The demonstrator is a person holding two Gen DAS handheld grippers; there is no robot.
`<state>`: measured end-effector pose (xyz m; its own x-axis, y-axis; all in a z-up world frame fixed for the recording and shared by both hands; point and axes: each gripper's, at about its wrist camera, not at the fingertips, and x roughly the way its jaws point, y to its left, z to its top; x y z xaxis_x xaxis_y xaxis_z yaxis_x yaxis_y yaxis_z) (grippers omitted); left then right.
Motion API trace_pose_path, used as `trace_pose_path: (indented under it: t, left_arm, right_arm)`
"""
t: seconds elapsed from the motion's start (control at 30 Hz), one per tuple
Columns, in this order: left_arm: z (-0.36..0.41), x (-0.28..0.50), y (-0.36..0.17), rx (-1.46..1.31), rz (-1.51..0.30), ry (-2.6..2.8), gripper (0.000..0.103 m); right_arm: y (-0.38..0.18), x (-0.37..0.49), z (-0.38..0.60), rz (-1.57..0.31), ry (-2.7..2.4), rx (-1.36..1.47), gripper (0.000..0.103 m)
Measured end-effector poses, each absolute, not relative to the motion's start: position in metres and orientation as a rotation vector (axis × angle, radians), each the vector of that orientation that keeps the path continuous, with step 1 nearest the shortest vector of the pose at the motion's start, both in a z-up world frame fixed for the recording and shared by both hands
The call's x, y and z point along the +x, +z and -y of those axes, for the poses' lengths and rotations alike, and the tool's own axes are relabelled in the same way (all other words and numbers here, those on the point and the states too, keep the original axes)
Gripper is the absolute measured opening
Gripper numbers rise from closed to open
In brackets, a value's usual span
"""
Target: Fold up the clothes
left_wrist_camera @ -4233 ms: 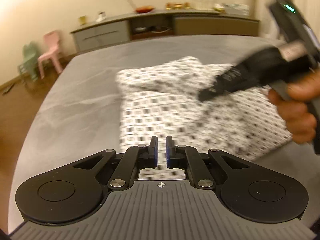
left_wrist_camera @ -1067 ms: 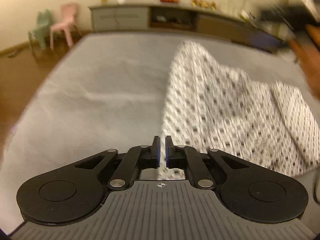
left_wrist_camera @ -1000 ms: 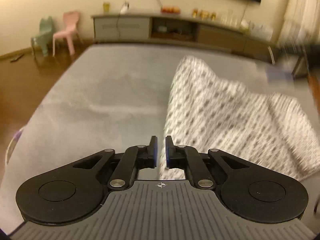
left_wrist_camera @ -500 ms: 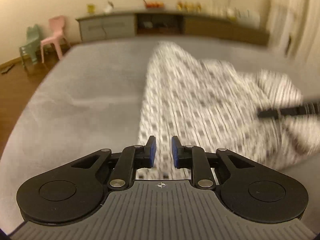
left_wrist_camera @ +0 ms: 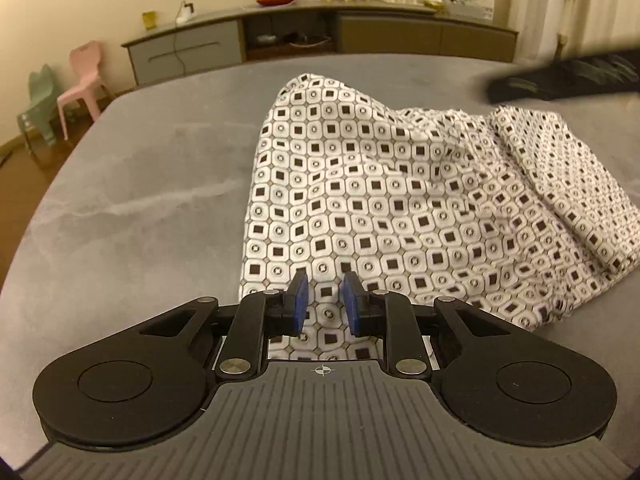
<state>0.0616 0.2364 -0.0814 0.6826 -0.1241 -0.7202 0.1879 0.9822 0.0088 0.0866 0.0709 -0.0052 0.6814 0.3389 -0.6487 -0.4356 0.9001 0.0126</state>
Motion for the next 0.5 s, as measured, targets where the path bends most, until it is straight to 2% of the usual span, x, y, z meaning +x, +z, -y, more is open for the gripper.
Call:
trace_pose_path:
  t: [0.23, 0.27, 0.37, 0.5]
  left_arm:
    - [-0.238, 0.062, -0.089, 0.072, -0.816, -0.191, 0.013]
    - [-0.24, 0.063, -0.089, 0.064, -0.82, -0.193, 0.013]
    - [-0.242, 0.065, -0.088, 0.054, -0.824, -0.197, 0.012]
    - [-0.249, 0.063, -0.074, 0.027, -0.743, -0.205, 0.015]
  right_arm:
    - [-0.059, 0.211, -0.167, -0.835, 0.523, -0.382, 0.034]
    - [-0.068, 0.223, -0.173, -0.874, 0.505, -0.395, 0.037]
    - [-0.057, 0.234, -0.174, -0.834, 0.477, -0.385, 0.034]
    - [-0.034, 0.219, -0.154, -0.758, 0.529, -0.269, 0.035]
